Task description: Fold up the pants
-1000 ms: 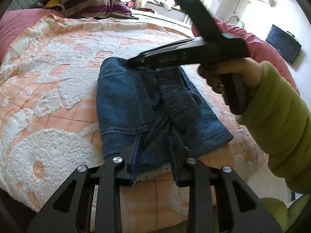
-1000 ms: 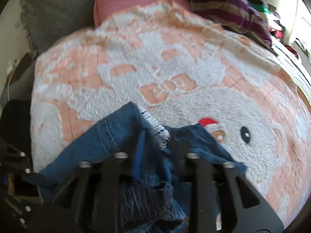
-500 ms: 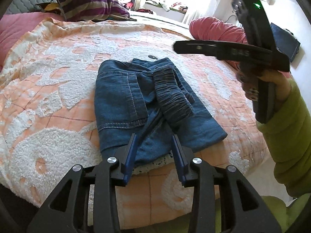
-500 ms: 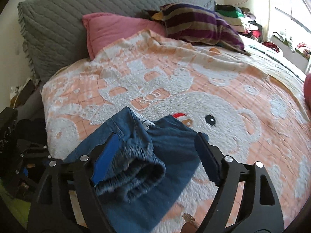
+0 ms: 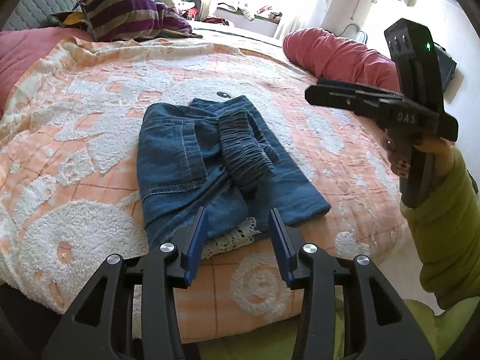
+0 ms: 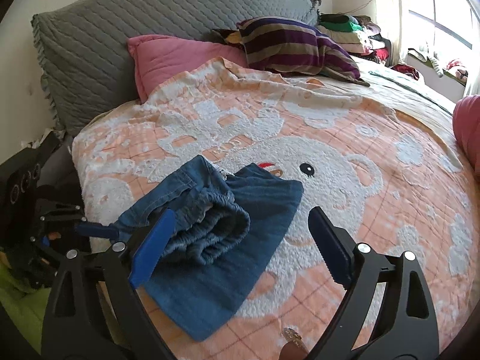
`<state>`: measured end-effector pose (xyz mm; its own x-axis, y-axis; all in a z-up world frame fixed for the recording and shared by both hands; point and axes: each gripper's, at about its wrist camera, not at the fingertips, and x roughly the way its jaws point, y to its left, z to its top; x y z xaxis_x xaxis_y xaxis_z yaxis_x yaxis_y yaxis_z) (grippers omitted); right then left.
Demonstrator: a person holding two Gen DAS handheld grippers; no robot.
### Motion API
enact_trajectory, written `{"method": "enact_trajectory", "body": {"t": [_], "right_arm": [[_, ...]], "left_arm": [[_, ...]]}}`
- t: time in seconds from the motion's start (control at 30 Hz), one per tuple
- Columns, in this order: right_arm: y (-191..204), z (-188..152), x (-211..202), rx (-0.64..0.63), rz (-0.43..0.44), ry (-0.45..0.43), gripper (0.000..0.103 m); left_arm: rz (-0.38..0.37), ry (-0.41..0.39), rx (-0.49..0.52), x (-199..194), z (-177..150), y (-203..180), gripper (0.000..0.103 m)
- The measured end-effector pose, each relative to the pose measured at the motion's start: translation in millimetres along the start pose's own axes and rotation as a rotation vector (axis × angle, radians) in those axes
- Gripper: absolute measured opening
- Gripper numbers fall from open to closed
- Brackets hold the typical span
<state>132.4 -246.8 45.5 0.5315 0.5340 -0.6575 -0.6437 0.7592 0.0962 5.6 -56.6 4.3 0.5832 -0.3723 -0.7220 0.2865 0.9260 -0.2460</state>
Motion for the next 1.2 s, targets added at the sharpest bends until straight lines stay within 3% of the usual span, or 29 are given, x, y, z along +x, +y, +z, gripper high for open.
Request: {"method": "enact_trajectory", "body": {"t": [0.1, 0.23, 0.3, 0.4, 0.5, 0.6, 0.87, 0.97, 1.2], "right_arm": [[1, -6, -8, -0.006, -0.008, -0.006, 0.086], [2, -14, -18, -0.011, -0.019, -0.017, 0.087], [2, -18, -22, -0.009, -0.022, -0.023, 0.088], [-1, -22, -26, -0.003, -0.029, -0.025, 0.089], [-4, -28, -30, -0.003, -0.041, -0.023, 0.089], [-7, -35, -32, 0.003, -0.047, -0.016, 0.09], [-19, -47, -19, 0.078, -0.038, 0.015, 0.091], [-28, -46, -6, 0.138, -0.026, 0.027, 0.091], [-45, -39, 56, 0.254, 0.051, 0.137, 0.09]], "left_arm": [[0.0, -0.011, 0.005, -4, 1, -3, 0.05], [0.008, -0.027, 0.006, -10, 4, -5, 0.053], [0.013, -0.037, 0.003, -13, 5, -5, 0.064], [0.019, -0.049, 0.001, -17, 7, -4, 0.067], [0.039, -0.062, -0.005, -21, 9, -2, 0.081], [0.053, -0.072, -0.025, -23, 10, 4, 0.088], [0.1, -0.079, -0.107, -19, 17, 32, 0.09], [0.103, -0.087, -0.164, -15, 25, 50, 0.096], [0.108, -0.035, -0.243, 25, 46, 82, 0.096]]}}
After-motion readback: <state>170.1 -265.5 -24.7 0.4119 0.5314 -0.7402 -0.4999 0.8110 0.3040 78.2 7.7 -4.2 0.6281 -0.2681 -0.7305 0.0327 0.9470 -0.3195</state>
